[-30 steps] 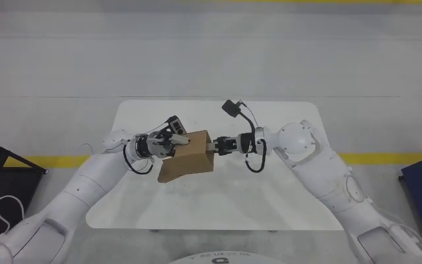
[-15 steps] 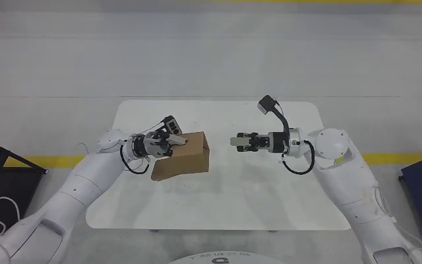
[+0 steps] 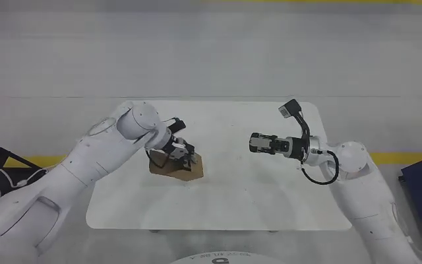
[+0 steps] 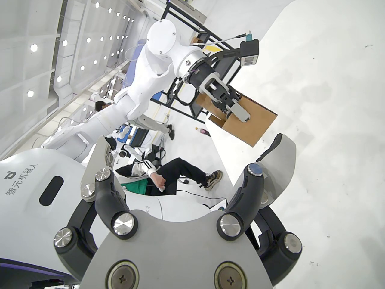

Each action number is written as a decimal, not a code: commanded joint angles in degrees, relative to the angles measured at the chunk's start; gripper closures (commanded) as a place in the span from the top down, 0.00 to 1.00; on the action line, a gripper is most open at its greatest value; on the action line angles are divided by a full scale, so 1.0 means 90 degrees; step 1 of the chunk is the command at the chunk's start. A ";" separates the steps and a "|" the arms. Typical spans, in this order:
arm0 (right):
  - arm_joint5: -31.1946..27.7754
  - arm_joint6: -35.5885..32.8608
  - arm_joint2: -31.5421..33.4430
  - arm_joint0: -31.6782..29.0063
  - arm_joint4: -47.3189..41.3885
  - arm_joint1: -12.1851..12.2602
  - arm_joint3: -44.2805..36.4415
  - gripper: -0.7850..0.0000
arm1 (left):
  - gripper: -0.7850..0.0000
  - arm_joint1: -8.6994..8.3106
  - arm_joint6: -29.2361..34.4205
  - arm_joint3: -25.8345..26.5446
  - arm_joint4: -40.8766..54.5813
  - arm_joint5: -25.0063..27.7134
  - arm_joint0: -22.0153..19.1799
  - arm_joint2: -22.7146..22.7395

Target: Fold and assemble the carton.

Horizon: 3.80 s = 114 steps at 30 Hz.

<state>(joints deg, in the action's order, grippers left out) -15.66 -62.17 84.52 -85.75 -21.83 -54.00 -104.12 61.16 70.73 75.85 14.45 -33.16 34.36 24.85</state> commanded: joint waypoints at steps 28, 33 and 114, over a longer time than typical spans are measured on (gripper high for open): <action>0.1645 0.0679 -0.1059 0.0628 0.1430 -0.0061 -0.0353 1.00 | 1.00 -0.0835 0.0015 -0.1038 0.1276 0.2140 0.0419 0.1091; 0.2668 0.0492 -0.2066 0.1209 0.2533 -0.0148 -0.0318 1.00 | 1.00 -0.1650 0.0241 -0.0455 0.1833 0.3311 0.1979 0.2611; 0.4851 -0.1568 -0.5860 0.3225 0.9542 -0.1999 0.0860 1.00 | 1.00 -0.1956 -0.0505 0.0325 0.3795 0.6059 0.5051 0.5349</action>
<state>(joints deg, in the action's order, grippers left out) 27.63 -76.66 30.48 -56.01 64.13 -72.14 -96.28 43.55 66.19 78.77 48.61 21.37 79.82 72.99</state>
